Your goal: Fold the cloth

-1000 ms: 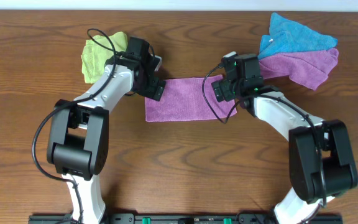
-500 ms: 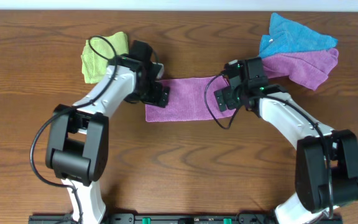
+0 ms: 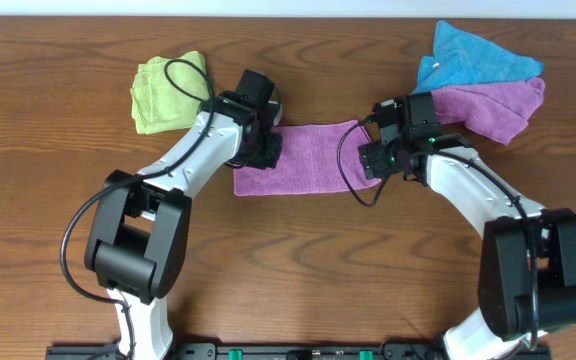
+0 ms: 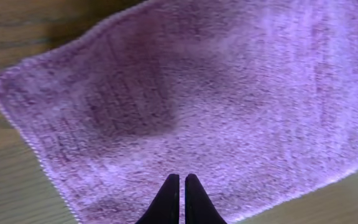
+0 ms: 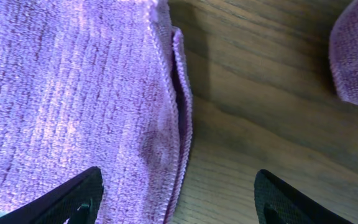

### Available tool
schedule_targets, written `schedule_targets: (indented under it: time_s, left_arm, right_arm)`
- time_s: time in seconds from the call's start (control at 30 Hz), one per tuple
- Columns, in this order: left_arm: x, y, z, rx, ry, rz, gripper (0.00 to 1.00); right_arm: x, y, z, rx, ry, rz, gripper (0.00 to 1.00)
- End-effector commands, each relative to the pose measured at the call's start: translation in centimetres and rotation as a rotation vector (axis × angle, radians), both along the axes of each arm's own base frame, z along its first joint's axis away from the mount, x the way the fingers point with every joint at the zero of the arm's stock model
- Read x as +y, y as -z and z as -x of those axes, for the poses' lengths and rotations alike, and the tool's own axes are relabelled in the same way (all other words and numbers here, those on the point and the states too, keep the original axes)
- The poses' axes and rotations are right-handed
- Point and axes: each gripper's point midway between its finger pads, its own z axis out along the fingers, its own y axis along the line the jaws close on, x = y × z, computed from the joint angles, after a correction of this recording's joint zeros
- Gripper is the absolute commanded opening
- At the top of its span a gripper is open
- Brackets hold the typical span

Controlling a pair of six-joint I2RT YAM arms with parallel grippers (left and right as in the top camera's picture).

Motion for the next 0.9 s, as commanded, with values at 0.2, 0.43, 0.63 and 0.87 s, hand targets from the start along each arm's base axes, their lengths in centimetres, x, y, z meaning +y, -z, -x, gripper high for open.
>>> schedule_targets:
  time_s: [0.2, 0.43, 0.63, 0.87]
  left_arm:
    - [1.0, 4.2, 0.4, 0.077, -0.025, -0.074, 0.06]
    - [1.8, 4.8, 0.1, 0.068, -0.042, -0.119, 0.06]
    - [1.9, 4.8, 0.4, 0.081, -0.041, -0.123, 0.06]
    - [2.1, 4.9, 0.8, 0.096, -0.04, -0.13, 0.06]
  right_arm:
    - [0.9, -0.2, -0.6, -0.009, -0.016, -0.074, 0.86]
    - [2.0, 0.7, -0.8, 0.002, -0.043, -0.126, 0.87]
    - [2.2, 3.4, -0.1, 0.072, -0.047, -0.133, 0.83]
    - [2.2, 3.9, 0.0, 0.087, -0.036, -0.137, 0.57]
